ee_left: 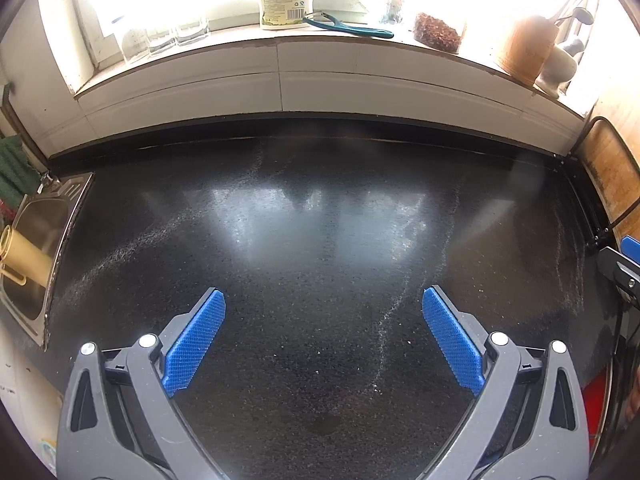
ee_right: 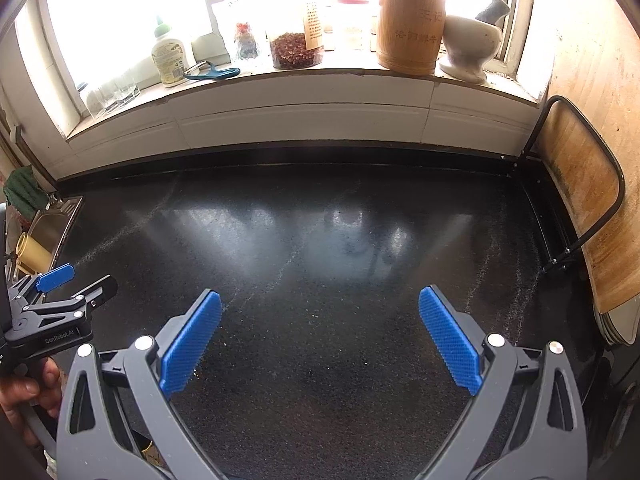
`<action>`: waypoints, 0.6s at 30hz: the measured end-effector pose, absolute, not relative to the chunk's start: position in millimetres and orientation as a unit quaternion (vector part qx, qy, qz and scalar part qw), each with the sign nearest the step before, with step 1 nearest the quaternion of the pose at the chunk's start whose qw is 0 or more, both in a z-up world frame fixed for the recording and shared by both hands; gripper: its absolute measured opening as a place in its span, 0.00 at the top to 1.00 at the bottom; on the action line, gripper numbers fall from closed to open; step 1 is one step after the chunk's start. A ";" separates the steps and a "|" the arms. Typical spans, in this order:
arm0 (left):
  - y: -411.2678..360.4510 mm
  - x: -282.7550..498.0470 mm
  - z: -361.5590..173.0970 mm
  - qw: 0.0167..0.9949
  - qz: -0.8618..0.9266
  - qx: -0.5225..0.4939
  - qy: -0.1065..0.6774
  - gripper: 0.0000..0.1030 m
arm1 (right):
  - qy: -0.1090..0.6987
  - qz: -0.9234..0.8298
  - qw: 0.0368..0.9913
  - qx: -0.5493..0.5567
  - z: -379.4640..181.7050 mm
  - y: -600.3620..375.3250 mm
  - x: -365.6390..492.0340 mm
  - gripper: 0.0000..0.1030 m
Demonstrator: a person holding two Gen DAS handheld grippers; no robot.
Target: Collect trash
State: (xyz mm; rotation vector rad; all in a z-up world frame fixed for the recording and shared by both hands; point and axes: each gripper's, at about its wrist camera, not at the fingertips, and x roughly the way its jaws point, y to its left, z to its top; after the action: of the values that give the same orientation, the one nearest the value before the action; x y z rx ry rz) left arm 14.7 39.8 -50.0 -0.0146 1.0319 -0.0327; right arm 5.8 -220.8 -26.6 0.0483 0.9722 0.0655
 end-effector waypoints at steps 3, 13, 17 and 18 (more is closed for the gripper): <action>40.0 15.4 -50.7 0.869 -0.016 -0.008 0.494 0.07 | 0.468 0.032 0.883 0.022 -26.7 -219.8 6.3 0.07; 42.4 17.4 -52.6 0.869 -0.015 -0.015 0.495 0.07 | 0.469 0.035 0.882 0.020 -26.9 -218.2 9.8 0.07; 43.1 19.5 -53.7 0.868 -0.014 -0.019 0.497 0.07 | 0.471 0.036 0.881 0.020 -27.5 -218.0 10.6 0.07; 43.2 20.1 -53.9 0.868 -0.013 -0.019 0.497 0.07 | 0.471 0.036 0.881 0.020 -27.5 -217.9 10.4 0.07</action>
State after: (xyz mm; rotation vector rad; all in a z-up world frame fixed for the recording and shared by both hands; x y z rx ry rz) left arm 20.1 43.2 -53.9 -0.0403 1.0401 -0.0271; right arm 10.4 -217.9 -27.5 0.0413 0.9805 0.0744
